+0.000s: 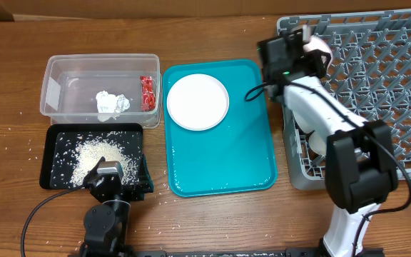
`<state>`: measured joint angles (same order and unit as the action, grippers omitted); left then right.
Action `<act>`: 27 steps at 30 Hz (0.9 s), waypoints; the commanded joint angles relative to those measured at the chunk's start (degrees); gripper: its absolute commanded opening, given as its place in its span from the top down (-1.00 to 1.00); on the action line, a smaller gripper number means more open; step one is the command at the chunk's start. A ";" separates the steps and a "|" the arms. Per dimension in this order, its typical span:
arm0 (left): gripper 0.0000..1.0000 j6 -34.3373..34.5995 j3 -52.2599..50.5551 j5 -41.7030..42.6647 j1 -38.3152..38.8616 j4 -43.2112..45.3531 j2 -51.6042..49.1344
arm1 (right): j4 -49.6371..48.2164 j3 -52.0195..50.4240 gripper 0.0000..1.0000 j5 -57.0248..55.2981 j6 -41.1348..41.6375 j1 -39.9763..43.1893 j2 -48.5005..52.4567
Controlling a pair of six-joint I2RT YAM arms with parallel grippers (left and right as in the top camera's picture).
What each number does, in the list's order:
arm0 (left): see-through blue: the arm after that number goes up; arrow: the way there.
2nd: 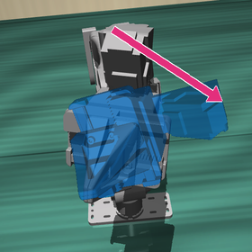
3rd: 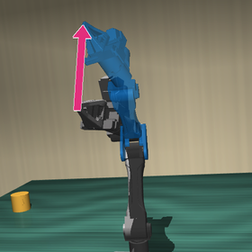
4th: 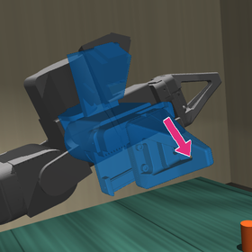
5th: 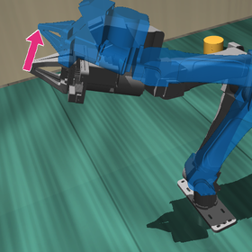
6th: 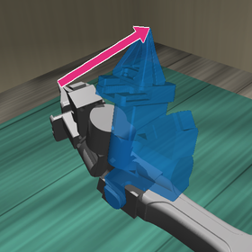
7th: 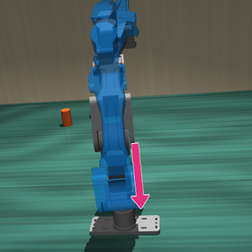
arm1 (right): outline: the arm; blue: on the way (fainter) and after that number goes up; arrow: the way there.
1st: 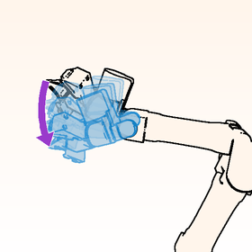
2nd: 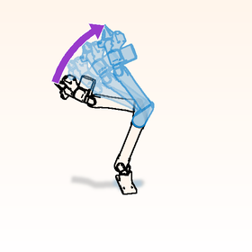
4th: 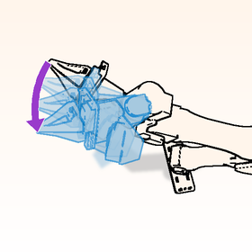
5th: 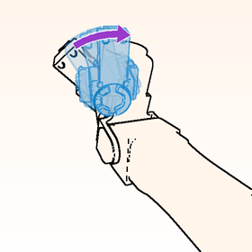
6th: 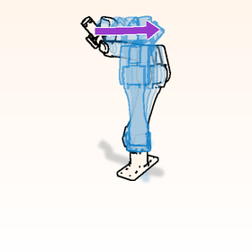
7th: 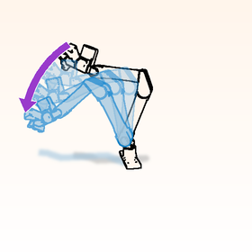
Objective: Sort waste into correct bins and load items into the dishwasher
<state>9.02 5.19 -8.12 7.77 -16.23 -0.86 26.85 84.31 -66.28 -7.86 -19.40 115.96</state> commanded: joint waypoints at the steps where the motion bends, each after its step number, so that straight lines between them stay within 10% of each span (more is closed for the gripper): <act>1: -1.00 0.61 -0.22 0.24 -0.42 0.22 0.55 | 1.14 0.04 -0.18 -0.66 2.49 -3.17 0.55; 10: -1.00 0.61 -0.22 0.24 -0.42 0.22 0.55 | 7.67 0.15 -0.29 10.25 6.10 -10.03 -6.93; 20: -1.00 0.61 -0.22 0.24 -0.42 0.22 0.55 | 17.49 0.72 -0.35 73.53 26.38 -12.09 -14.27; 27: -1.00 0.63 -0.22 0.26 -0.42 0.22 0.55 | 16.50 -1.60 -0.27 69.20 37.55 -12.74 -8.26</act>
<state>9.02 5.19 -8.12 7.77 -16.21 -0.86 43.83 83.99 1.50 22.26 -31.99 104.68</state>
